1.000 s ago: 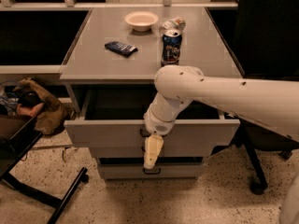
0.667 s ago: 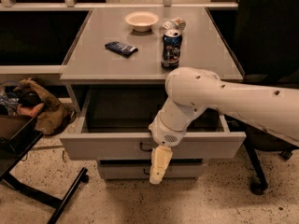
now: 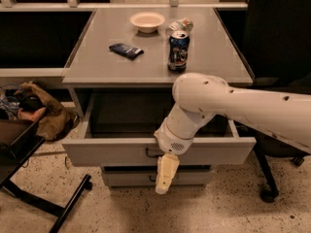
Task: Open top drawer
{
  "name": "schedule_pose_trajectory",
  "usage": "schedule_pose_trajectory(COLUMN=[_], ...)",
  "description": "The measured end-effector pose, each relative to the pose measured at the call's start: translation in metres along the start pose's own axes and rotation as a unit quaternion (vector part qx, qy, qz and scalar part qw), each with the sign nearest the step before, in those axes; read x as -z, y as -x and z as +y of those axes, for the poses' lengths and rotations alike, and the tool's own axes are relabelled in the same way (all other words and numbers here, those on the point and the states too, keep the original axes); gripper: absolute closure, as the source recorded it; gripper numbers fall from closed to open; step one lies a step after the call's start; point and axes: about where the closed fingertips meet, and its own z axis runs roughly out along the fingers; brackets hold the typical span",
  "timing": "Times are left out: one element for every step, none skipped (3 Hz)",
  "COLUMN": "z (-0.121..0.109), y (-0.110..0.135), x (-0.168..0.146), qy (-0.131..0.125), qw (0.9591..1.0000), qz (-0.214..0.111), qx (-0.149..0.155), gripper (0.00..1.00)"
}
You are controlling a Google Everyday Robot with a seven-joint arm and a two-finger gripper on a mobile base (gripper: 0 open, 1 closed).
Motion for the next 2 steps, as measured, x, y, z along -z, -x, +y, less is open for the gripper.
schedule_pose_trajectory(z=[0.02, 0.051], y=[-0.005, -0.013], x=[-0.001, 0.005], qy=[0.018, 0.034], qw=[0.9998, 0.9991], qz=[-0.004, -0.003], qx=[-0.007, -0.025], gripper=[0.0, 0.0])
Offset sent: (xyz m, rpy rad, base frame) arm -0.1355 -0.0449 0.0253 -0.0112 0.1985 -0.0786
